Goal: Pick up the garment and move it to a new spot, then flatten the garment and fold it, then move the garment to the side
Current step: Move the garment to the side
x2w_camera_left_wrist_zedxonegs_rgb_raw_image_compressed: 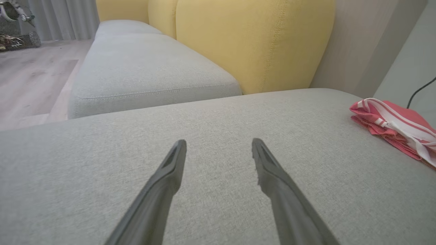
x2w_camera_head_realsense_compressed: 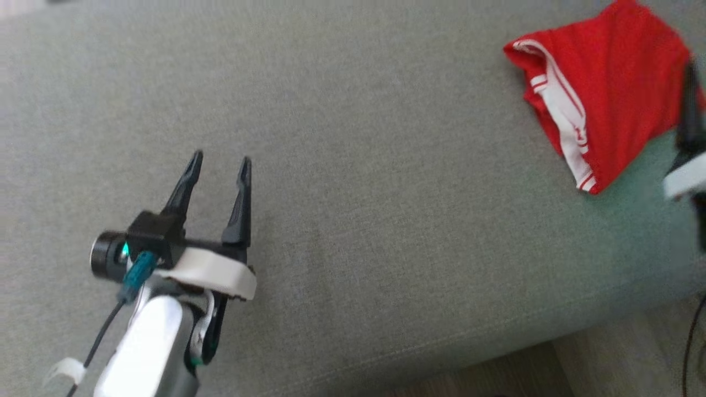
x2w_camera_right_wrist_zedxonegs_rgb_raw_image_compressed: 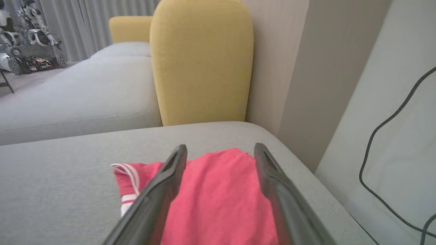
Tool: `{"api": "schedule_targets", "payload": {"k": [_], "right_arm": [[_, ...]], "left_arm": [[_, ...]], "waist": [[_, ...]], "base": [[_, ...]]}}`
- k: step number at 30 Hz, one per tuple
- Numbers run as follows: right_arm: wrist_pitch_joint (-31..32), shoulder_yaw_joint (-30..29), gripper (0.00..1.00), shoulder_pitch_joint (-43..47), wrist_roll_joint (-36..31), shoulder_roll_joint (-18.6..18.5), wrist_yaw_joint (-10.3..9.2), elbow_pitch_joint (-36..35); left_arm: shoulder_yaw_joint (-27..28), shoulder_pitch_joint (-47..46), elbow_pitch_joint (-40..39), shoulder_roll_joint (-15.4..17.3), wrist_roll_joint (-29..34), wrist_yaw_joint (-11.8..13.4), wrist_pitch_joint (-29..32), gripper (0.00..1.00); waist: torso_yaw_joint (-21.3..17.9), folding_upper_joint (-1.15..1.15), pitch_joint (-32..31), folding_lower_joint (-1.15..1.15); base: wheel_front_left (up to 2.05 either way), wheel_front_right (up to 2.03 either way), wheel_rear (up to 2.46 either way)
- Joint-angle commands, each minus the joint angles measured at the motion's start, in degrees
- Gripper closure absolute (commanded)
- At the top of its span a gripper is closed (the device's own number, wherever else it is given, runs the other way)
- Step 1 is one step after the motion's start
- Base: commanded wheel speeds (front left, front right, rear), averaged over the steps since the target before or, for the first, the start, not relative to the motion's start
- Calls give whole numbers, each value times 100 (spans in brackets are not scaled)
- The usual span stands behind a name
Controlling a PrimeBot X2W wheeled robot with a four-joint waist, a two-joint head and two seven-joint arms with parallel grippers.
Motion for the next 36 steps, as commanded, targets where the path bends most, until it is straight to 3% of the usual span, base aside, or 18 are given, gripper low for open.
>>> {"api": "schedule_targets", "payload": {"k": [1, 8, 13, 21, 36], "right_arm": [[19, -12, 0, 166, -90, -16, -4, -381], [485, -414, 0, 1346, -543, 742, -4, -2089], [765, -449, 0, 1835, -816, 1206, -4, -2819], [885, -360, 0, 2437, -1143, 1520, -4, -3125], [988, -459, 0, 3273, -1308, 1760, -4, -3403]], "left_arm": [[212, -76, -171, 101, -29, 36, -47, 0], [266, 242, -142, 42, -174, 117, -80, 0], [346, 417, -116, 65, -255, 167, -97, 0], [442, 758, -115, 155, -343, 238, -112, 0], [443, 1416, -355, 356, -418, 370, -7, 0]], "waist": [[87, 0, -215, 0], [590, 0, -649, 0], [973, 0, -878, 0], [1359, 0, -1301, 0], [1417, 0, -1814, 0]], "base": [[0, 0, 0], [0, 0, 0], [0, 0, 0], [0, 0, 0], [0, 0, 0]]}}
